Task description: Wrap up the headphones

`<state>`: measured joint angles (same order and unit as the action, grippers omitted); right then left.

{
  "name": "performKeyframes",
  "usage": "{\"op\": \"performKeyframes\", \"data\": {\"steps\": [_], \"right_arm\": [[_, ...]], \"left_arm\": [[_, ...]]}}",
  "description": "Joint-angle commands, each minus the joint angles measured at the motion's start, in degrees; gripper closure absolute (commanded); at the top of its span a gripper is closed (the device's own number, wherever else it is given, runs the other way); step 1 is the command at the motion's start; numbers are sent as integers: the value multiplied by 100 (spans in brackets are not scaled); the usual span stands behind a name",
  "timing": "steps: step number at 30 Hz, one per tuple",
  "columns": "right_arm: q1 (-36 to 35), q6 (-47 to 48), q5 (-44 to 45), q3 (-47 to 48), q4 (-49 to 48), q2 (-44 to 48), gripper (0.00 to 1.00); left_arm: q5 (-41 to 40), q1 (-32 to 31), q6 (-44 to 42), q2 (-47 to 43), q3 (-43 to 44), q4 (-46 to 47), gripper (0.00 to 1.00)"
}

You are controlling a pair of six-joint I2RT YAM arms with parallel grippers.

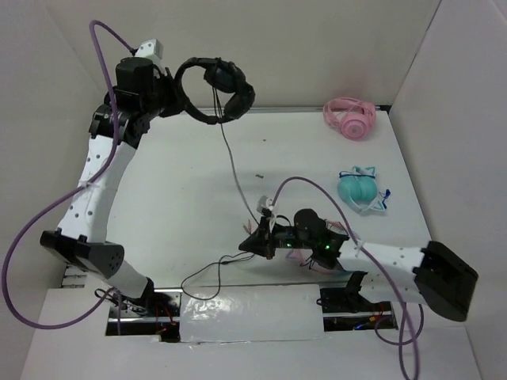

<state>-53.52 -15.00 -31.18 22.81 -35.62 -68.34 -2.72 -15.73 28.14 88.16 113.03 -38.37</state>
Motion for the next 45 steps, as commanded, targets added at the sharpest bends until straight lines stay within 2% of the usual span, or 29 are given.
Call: {"op": "performKeyframes", "data": {"steps": [1,4,6,7,10,14,16,19,21,24,26,30,37,41,43,45], "right_arm": [[-387,7,1700,-224,1168,1074,100],[-598,85,2711,153,2574,2110,100],[-660,234,3099,592,3381,2341,100],[-677,252,3614,750,3516,2464,100],[-695,594,4283,1365,4141,2562,100],[-722,1077,4384,2260,4467,2474,100],[-730,1358,4287,2508,4572,2308,100],[-739,1859,4435,2991,4774,1940,100],[-739,2097,4786,3334,4845,1676,100],[-599,2921,5077,3685,4731,1447,100],[-476,3222,5043,3835,4661,1367,100],[77,3855,4027,4205,4599,1095,100],[1219,4225,2831,4846,4590,366,100],[1756,4181,2311,4865,4450,84,99],[1993,4102,1986,4673,4197,57,94],[2055,4067,1774,4541,4116,92,93]], "left_arm": [[-500,429,815,279,35,59,100],[-966,518,1131,631,-158,-284,100],[-1274,518,1429,878,-333,-660,100],[-1370,501,1562,965,-387,-785,100],[-1713,439,1870,1186,-782,-1084,100],[-1933,342,2125,1440,-1239,-1383,100],[-2144,237,2450,1685,-1222,-1882,100],[-2110,70,2266,1845,-1222,-1999,100],[-2057,-114,1846,1767,-1476,-1728,100],[-1654,-369,959,1014,-2231,-666,100],[-1260,-597,223,590,-2949,315,100],[-467,-1081,-651,-316,-3849,1233,100],[96,-2223,-705,-1334,-5105,1472,100],[-44,-2803,-696,-1661,-5265,1315,100],[25,-3110,-879,-1968,-5335,1427,100],[174,-3164,-933,-2161,-5362,1507,100]]}}
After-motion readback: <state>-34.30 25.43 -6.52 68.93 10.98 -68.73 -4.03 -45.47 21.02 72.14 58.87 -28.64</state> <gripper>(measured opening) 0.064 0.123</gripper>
